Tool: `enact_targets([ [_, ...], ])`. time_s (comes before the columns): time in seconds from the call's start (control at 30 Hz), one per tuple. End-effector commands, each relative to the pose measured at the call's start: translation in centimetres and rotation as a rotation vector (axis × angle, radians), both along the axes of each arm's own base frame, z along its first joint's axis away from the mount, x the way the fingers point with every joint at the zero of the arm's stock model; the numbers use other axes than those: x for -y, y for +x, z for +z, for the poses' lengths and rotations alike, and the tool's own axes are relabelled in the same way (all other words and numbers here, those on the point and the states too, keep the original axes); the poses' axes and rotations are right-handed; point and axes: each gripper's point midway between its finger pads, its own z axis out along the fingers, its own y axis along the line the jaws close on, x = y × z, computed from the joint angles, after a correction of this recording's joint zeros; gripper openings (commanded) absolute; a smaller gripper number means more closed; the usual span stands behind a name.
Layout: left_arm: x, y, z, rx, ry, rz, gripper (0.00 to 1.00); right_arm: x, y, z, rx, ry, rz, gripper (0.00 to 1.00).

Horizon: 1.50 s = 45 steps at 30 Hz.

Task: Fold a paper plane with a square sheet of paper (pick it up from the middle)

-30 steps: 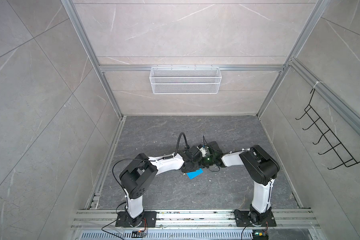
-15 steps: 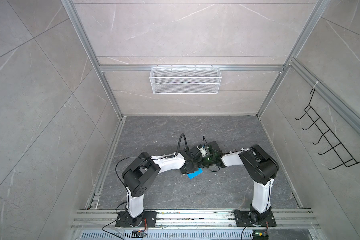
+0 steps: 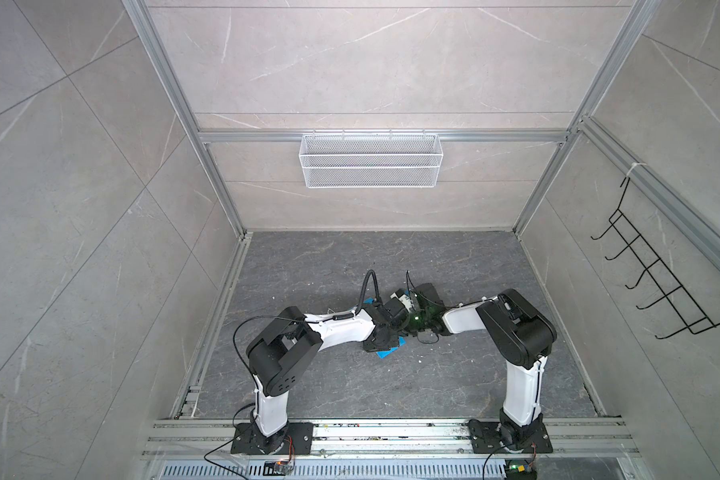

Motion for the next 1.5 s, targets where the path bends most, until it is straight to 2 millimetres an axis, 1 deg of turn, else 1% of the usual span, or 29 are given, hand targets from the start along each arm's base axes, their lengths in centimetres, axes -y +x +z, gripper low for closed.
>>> enact_targets([
  [0.0, -3.5, -3.6, -1.5, -0.116, 0.139, -0.005, 0.07, 2.5, -1.7, -5.7, -0.119, -0.172, -0.067, 0.0],
  [0.1, -3.7, -3.7, -1.0, -0.108, 0.142, -0.004, 0.09, 2.5, -1.7, -5.9, -0.123, -0.174, -0.068, 0.0],
  [0.3, -2.9, -3.0, 1.0, -0.071, 0.095, -0.008, 0.1, 2.5, -1.7, -6.1, -0.126, -0.18, -0.07, 0.0],
  [0.43, -2.4, -2.2, 2.4, -0.031, 0.074, -0.019, 0.1, 2.6, -1.7, -6.1, -0.128, -0.181, -0.071, 0.0],
  [0.57, -1.6, -1.2, 2.8, -0.003, 0.073, -0.039, 0.1, 2.6, -1.8, -6.3, -0.133, -0.183, -0.073, 0.0],
  [0.8, -0.6, -0.6, 1.8, -0.01, 0.087, -0.06, 0.1, 2.6, -1.8, -6.4, -0.139, -0.181, -0.075, 0.0],
  [1.0, -0.6, -0.9, 0.7, -0.041, 0.102, -0.067, 0.1, 2.6, -1.9, -6.4, -0.144, -0.183, -0.076, 0.0],
  [1.13, -1.2, -1.6, -0.1, -0.069, 0.121, -0.065, 0.09, 2.6, -1.9, -6.4, -0.143, -0.183, -0.078, 0.0],
  [1.3, -2.0, -3.1, -1.0, -0.12, 0.129, -0.068, 0.09, 2.7, -1.8, -6.5, -0.148, -0.186, -0.082, 0.0],
  [1.47, -2.2, -4.7, -0.6, -0.152, 0.132, -0.097, 0.08, 2.8, -1.6, -6.5, -0.149, -0.187, -0.09, 0.0],
])
